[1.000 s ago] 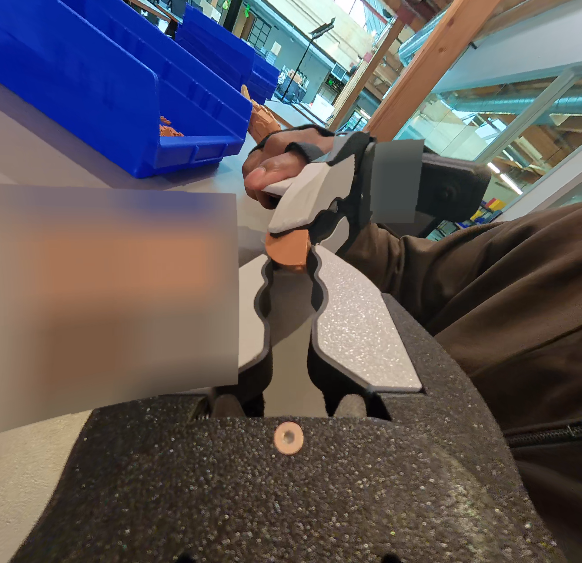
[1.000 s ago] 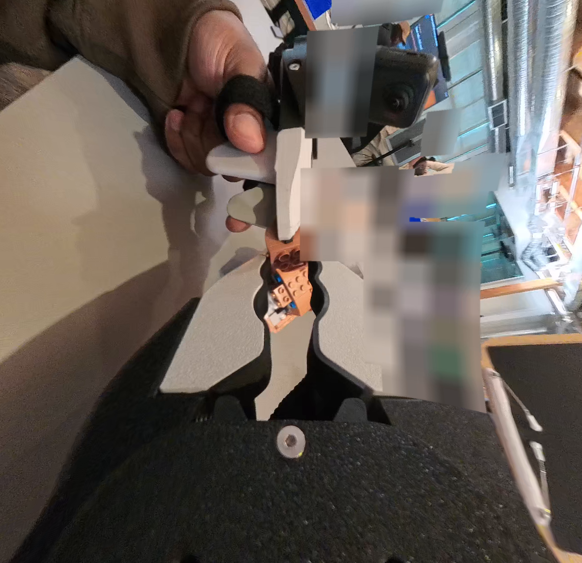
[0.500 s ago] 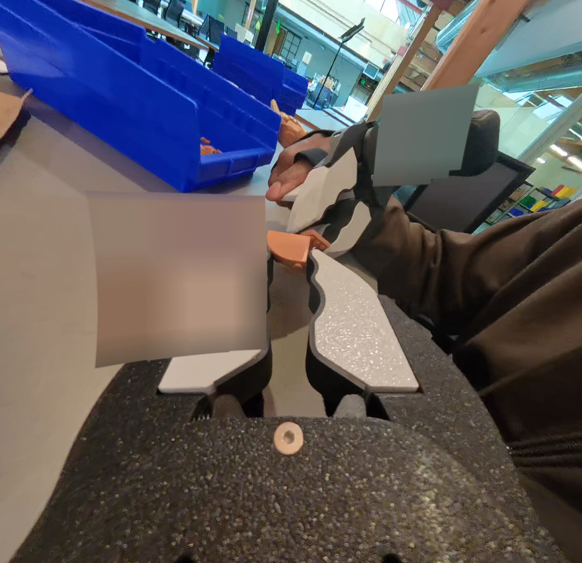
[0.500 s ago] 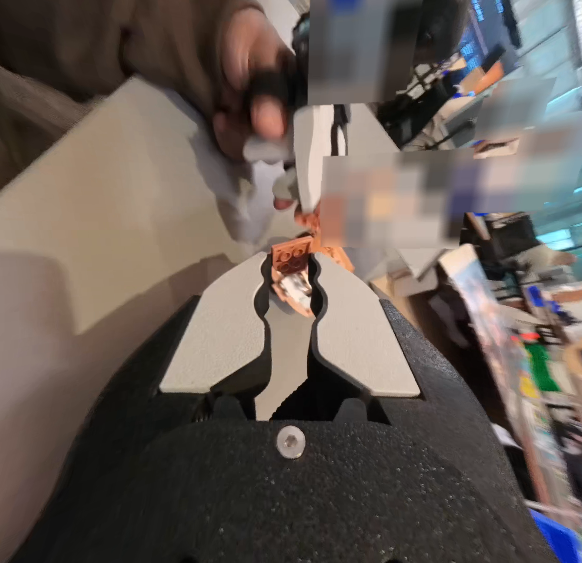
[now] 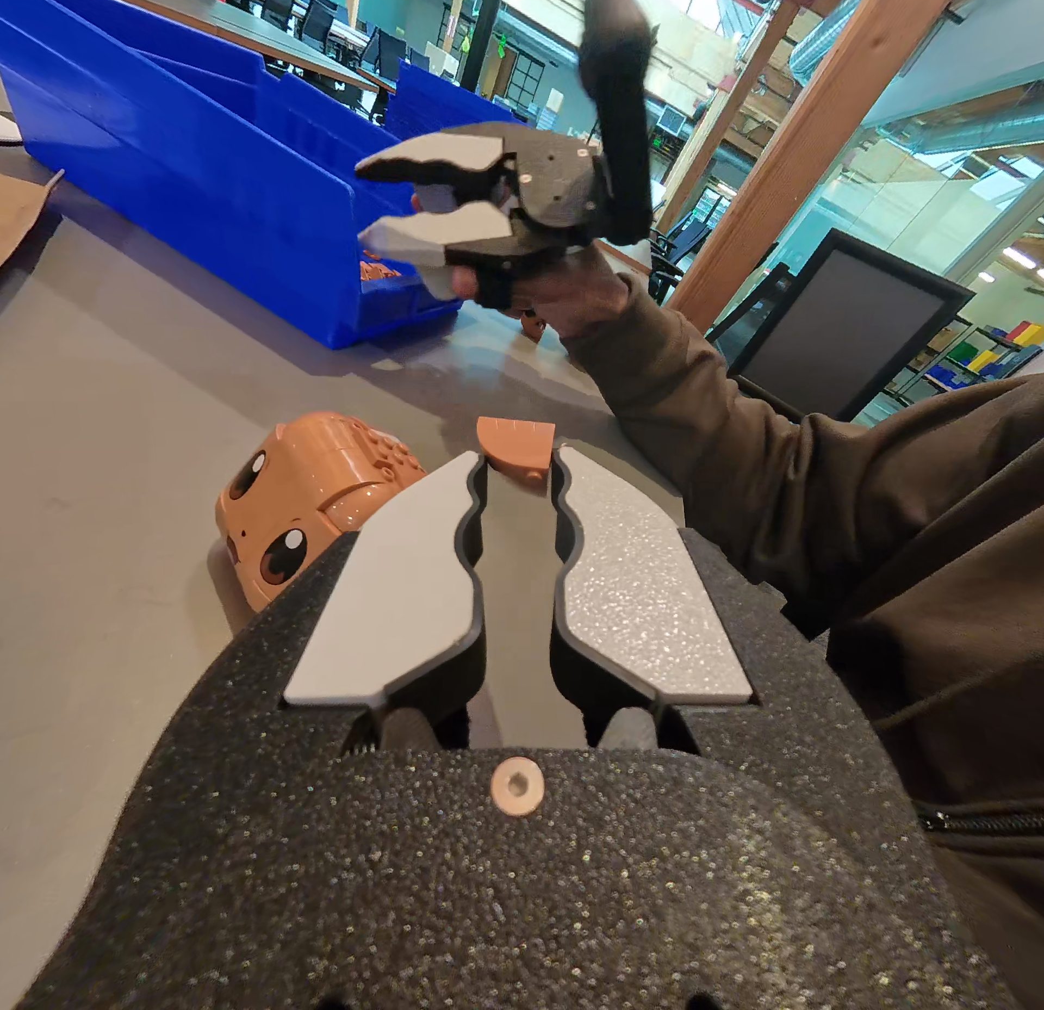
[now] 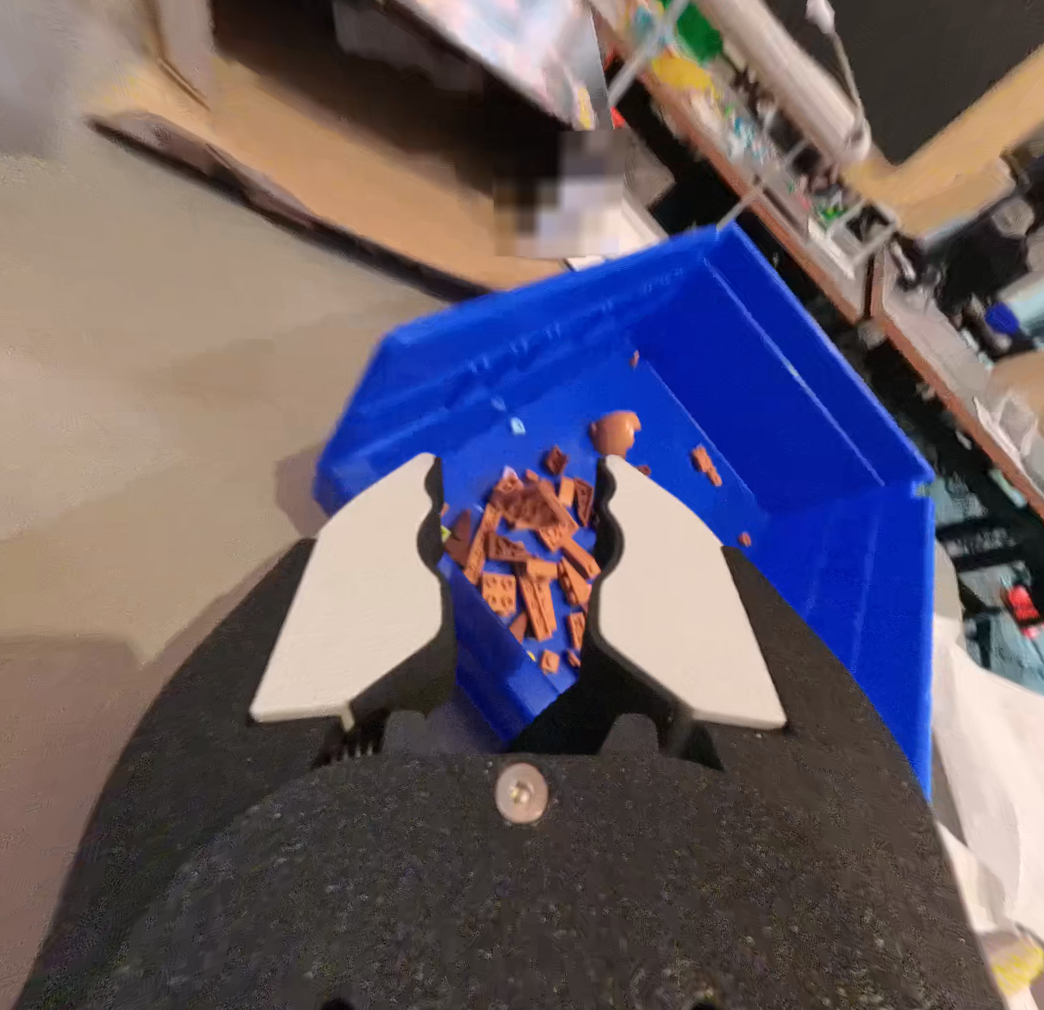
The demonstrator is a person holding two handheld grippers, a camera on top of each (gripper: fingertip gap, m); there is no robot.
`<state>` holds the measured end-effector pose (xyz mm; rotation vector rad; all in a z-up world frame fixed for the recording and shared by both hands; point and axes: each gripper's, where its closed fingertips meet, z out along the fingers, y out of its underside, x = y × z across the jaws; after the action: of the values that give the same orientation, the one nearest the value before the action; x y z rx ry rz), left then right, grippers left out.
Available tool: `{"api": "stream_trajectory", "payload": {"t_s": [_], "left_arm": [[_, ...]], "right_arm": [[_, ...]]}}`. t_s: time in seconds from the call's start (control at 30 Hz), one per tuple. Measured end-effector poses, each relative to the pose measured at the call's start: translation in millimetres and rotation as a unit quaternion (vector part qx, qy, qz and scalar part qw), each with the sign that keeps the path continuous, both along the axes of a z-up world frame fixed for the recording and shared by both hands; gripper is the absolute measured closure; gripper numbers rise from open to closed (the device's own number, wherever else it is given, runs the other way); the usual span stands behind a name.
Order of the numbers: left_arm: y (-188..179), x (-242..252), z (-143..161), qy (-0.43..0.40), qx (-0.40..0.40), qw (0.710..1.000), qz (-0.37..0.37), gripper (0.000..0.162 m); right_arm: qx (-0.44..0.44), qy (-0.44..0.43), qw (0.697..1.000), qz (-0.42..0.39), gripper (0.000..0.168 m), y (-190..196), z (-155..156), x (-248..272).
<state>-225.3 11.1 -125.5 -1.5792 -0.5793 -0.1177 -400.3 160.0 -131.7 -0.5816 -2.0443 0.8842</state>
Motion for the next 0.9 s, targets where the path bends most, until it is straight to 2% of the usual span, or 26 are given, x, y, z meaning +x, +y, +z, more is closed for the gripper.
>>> {"api": "stream_trajectory", "payload": {"t_s": [0.1,0.17,0.23,0.27,0.33,0.37,0.43,0.5,0.57,0.7,0.8,0.9], "left_arm": [[0,0,1,0.001,0.002,1.0,-0.001,0.14],[0,0,2,-0.001,0.009,1.0,-0.002,0.14],[-1,1,5,-0.01,0.027,1.0,-0.008,0.14],[-1,2,8,-0.016,0.04,0.999,-0.014,0.14],[0,6,13,-0.033,0.07,0.997,-0.031,0.14],[1,8,15,-0.042,0.081,0.995,-0.041,0.14],[2,11,17,-0.05,0.094,0.993,-0.055,0.14],[3,12,17,-0.054,0.095,0.992,-0.061,0.14],[5,13,15,-0.056,0.09,0.992,-0.064,0.14],[10,16,10,-0.057,0.066,0.994,-0.071,0.14],[9,13,13,-0.045,0.073,0.994,-0.06,0.138],[-6,0,24,-0.034,0.11,0.993,-0.015,0.135]], "right_arm": [[0.005,0.017,1.0,-0.023,0.116,9,1,-5],[-0.016,0.063,0.998,0.019,0.118,-5,22,6],[-0.037,0.132,0.981,0.133,0.126,-40,48,38],[-0.039,0.161,0.963,0.211,0.132,-62,54,64],[-0.015,0.193,0.914,0.357,0.135,-102,46,120],[0.001,0.201,0.893,0.402,0.135,-117,38,140],[0.021,0.191,0.874,0.447,0.124,-140,24,163],[0.017,0.193,0.862,0.468,0.116,-155,21,176],[0.0,0.19,0.849,0.492,0.118,-162,20,190],[0.026,0.222,0.849,0.479,0.142,-166,15,188],[0.016,0.23,0.866,0.444,0.142,-154,26,171],[0.002,0.24,0.909,0.34,0.142,-114,47,122]]}}
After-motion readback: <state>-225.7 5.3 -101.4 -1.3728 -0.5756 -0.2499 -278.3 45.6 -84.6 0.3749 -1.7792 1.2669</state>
